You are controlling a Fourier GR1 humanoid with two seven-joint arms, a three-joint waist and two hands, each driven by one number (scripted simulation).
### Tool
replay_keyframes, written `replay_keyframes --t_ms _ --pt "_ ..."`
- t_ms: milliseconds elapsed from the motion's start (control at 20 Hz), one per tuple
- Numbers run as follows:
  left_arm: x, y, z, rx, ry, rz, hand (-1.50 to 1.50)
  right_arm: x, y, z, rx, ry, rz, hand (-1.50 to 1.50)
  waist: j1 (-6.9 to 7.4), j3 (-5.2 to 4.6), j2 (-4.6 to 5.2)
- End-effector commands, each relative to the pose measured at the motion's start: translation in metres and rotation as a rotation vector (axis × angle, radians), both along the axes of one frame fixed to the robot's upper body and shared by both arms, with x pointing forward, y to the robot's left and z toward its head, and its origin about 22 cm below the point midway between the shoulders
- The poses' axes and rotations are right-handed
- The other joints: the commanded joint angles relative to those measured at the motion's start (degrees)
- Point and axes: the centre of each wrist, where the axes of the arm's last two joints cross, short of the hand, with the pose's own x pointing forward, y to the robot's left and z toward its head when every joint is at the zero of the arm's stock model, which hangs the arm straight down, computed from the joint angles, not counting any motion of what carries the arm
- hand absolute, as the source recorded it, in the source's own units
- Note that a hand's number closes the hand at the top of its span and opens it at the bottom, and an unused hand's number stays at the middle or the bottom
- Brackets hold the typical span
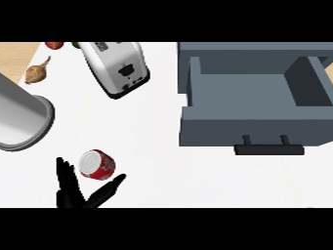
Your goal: Pick up the can, place it into the drawer and close the drawer
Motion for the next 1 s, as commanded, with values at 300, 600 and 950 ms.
replay_keyframes --t_ms 300,600,950 --pt "0.020 0.017 -0.045 -0.008 0.014 0.015 -1.50 0.000 -0.015 0.011 -0.006 0.004 0.005 -1.50 -0.19 -0.01 0.03" --pt "0.039 0.027 -0.037 -0.011 -0.028 -0.054 -1.50 0.012 -0.009 0.005 -0.022 0.025 0.009 -1.50 -0.07 0.01 0.03" --pt "0.044 0.027 -0.037 -0.067 -0.049 -0.184 1.50 0.002 -0.009 0.001 -0.024 -0.011 -0.014 -1.50 -0.06 0.02 0.00"
